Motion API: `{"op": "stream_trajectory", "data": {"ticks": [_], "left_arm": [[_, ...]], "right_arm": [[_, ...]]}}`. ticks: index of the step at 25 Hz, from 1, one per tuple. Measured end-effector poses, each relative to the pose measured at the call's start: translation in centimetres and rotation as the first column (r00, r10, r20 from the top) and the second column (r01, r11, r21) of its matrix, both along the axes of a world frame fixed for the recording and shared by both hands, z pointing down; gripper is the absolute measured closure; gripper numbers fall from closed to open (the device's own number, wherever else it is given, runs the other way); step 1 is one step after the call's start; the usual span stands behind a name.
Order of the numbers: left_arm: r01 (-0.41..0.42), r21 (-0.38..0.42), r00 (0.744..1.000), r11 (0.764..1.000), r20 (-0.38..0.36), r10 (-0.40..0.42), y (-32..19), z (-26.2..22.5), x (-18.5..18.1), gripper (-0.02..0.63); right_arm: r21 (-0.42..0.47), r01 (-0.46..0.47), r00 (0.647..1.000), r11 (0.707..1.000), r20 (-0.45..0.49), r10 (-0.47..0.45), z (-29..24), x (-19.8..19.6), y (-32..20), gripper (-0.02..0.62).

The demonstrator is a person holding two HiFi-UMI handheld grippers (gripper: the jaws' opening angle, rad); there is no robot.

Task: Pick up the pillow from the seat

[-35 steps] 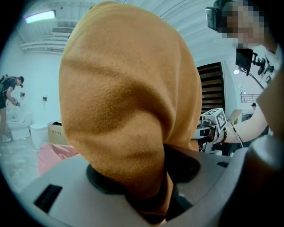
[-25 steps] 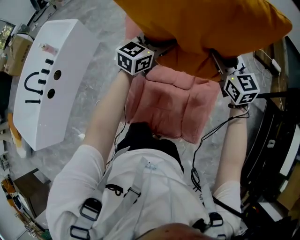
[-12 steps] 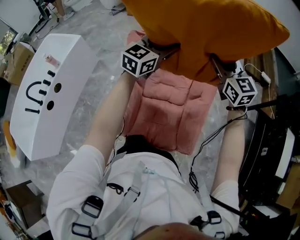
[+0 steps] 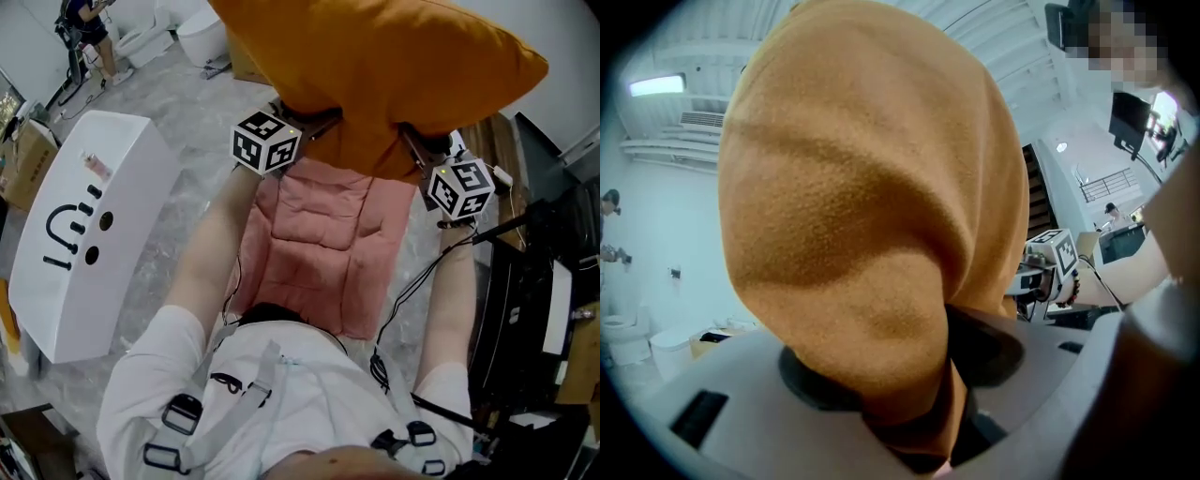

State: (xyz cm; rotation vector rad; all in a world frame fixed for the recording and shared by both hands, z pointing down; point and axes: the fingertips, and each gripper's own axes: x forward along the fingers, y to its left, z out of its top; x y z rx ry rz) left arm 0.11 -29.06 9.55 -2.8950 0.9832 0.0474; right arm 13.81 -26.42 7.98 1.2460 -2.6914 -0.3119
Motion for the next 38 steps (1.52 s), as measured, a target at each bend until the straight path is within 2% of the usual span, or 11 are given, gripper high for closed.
{"op": "stream_trajectory", "data": {"ticks": [6, 13, 21, 29, 38], "left_arm": [[-0.019, 0.059, 1.000, 0.998, -0.016, 0.020, -0.4, -4.8, -1.0, 0.345], [-0.065, 0.102, 0.998, 0.993, 0.002, 0.065, -1.2, -9.6, 1.2, 0.339], [-0.085, 0.142, 0.995, 0.986, -0.032, 0.090, -1.0, -10.7, 1.7, 0.330], [-0.085, 0.158, 0.996, 0.984, -0.022, 0.089, -1.0, -10.6, 3.2, 0.330], [-0.077, 0.174, 0.996, 0.982, -0.030, 0.083, -1.3, -11.6, 2.5, 0.330]], "right_arm": [[0.071, -0.034, 0.999, 0.997, 0.015, 0.033, -4.6, -1.0, 0.1, 0.406], [0.110, -0.070, 0.997, 0.992, 0.024, 0.067, -9.2, 1.2, -0.1, 0.391], [0.162, -0.104, 0.995, 0.981, 0.025, 0.101, -10.5, 1.5, 0.2, 0.380], [0.169, -0.108, 0.994, 0.980, 0.038, 0.103, -10.2, 3.1, 0.1, 0.380], [0.182, -0.097, 0.995, 0.979, 0.030, 0.093, -11.1, 2.5, -0.3, 0.380]]}}
